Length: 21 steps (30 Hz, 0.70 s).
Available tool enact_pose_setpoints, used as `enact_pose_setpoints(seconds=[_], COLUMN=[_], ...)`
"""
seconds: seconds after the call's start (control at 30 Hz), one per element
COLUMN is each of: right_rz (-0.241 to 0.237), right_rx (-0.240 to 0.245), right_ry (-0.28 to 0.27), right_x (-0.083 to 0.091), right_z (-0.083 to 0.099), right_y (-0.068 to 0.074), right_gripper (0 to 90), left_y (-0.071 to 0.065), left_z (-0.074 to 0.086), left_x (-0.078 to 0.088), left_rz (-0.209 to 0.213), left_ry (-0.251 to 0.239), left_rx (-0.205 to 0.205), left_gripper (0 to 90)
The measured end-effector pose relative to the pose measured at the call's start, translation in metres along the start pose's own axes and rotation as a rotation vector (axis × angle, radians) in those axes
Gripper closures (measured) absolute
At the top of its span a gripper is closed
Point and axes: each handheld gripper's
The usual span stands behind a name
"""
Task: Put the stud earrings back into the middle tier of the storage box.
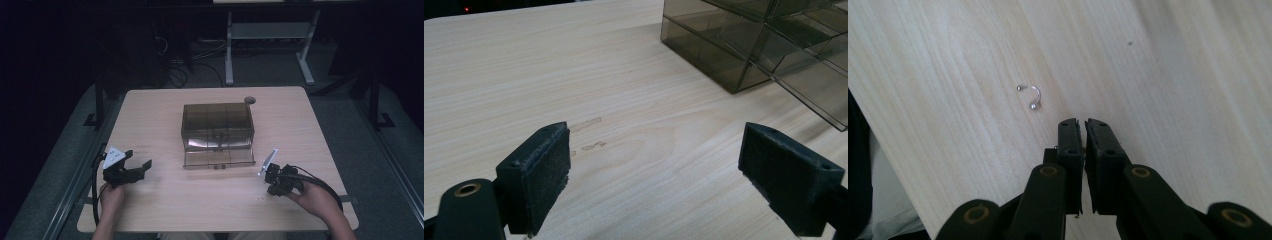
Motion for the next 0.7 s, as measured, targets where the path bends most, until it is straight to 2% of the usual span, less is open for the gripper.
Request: enact_pose_setpoints(seconds=[0.7], right_rz=[-0.006], right_rx=[0.015], right_ry=[-0.103], right_x=[0.033], right_z=[-0.026], right_y=[-0.012], right_gripper=[84.8], left_y=[-0.001], left_z=[0.000], left_x=[0.000], left_rz=[0.001], left_ry=[-0.003], left_rx=[0.008], left_gripper=[12.8])
Point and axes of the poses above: each handheld gripper's, and its own axes: x roughly backward along the jaws, z roughly out of its underside, y roughly to its left, and after that the axes turned 8 degrees about -x, right-handed
